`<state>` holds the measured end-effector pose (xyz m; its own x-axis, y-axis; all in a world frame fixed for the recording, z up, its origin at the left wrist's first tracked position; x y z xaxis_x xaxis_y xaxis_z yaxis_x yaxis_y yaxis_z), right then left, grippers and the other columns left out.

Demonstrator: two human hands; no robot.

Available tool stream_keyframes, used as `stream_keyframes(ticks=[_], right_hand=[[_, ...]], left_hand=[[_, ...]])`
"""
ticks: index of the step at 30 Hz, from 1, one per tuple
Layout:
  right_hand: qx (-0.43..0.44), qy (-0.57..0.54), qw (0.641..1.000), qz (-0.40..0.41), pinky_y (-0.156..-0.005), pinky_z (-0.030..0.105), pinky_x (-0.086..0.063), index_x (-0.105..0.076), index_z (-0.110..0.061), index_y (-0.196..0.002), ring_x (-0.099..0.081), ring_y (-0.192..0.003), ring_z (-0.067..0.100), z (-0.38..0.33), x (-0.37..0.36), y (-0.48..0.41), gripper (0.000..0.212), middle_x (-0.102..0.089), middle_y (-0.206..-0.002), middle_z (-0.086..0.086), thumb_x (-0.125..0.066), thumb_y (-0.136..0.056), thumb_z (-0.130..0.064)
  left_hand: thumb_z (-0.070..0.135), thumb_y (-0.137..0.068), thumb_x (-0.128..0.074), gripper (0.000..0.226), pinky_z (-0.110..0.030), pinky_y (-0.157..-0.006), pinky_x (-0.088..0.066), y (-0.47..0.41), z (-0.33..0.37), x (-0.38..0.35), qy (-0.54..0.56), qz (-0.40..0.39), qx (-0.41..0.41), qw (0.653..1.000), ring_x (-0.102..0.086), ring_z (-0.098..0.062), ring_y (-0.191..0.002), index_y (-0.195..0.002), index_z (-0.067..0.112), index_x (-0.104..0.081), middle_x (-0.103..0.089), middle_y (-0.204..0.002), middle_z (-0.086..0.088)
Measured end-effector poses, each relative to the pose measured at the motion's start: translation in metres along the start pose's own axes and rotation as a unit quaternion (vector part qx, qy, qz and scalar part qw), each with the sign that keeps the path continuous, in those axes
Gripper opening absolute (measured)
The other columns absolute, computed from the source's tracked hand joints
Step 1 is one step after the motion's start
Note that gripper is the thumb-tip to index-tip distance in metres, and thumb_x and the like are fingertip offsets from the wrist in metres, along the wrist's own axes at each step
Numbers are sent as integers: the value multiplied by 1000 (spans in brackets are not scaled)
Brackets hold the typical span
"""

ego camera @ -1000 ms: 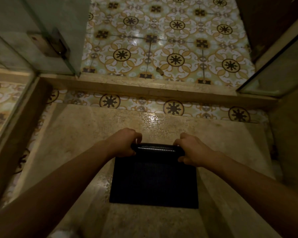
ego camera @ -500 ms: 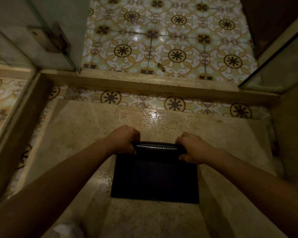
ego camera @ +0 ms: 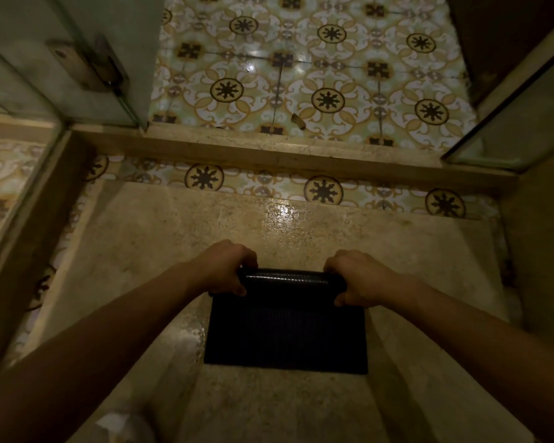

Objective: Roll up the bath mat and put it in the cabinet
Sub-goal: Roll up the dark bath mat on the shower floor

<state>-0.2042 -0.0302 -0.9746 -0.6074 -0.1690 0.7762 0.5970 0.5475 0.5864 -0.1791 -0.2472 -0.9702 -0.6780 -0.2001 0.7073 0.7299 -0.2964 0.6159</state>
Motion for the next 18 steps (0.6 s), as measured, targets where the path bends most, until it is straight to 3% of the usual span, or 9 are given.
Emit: stream_keyframes(ticks=[2,6,13,18], right_hand=[[6,6,1000,-18,-86,33,-46,-56,-20,-124,-54,-108,23,1,-1,0,60,-56,-119,4,-80,-73,-37],[-9,-28,997,-66,-87,35,-51,-52,-22,-129,-57,-107,23,8,-3,-2,58,-59,-122,5,-76,-76,-26],[13,31,999,-32,-79,31,-47,-58,-19,-120,-53,-105,23,-5,-8,3,52,-57,-116,6,-77,-73,-31],[23,55,998,-13,-74,33,-45,-51,-19,-115,-52,-101,23,-7,-13,9,54,-57,-110,4,-75,-71,-40]], left_hand=[[25,-74,-81,48,-19,-68,-43,1,1,-1,-11,-18,-17,1000,-58,-9,-86,-118,25,-65,-67,-110,3],[23,-73,-80,44,-25,-79,-49,-2,0,0,2,-42,-21,999,-62,-13,-96,-114,25,-66,-69,-107,3],[29,-73,-78,49,-36,-84,-53,2,7,-14,-55,-17,-33,998,-57,-20,-102,-116,24,-57,-60,-113,0],[34,-74,-73,52,-36,-81,-52,6,11,-25,-115,-16,-57,992,-58,-23,-100,-120,21,-52,-61,-112,-4]])
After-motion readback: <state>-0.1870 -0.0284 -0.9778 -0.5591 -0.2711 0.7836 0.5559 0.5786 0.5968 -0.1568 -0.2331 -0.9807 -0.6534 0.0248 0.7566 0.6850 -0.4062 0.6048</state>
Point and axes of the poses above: each hand's wrist, its own y-axis away from the middle knuckle, its own x-axis out of the back of the hand, z = x × y, the point moved 7 cm from there along -y, towards the middle knuckle
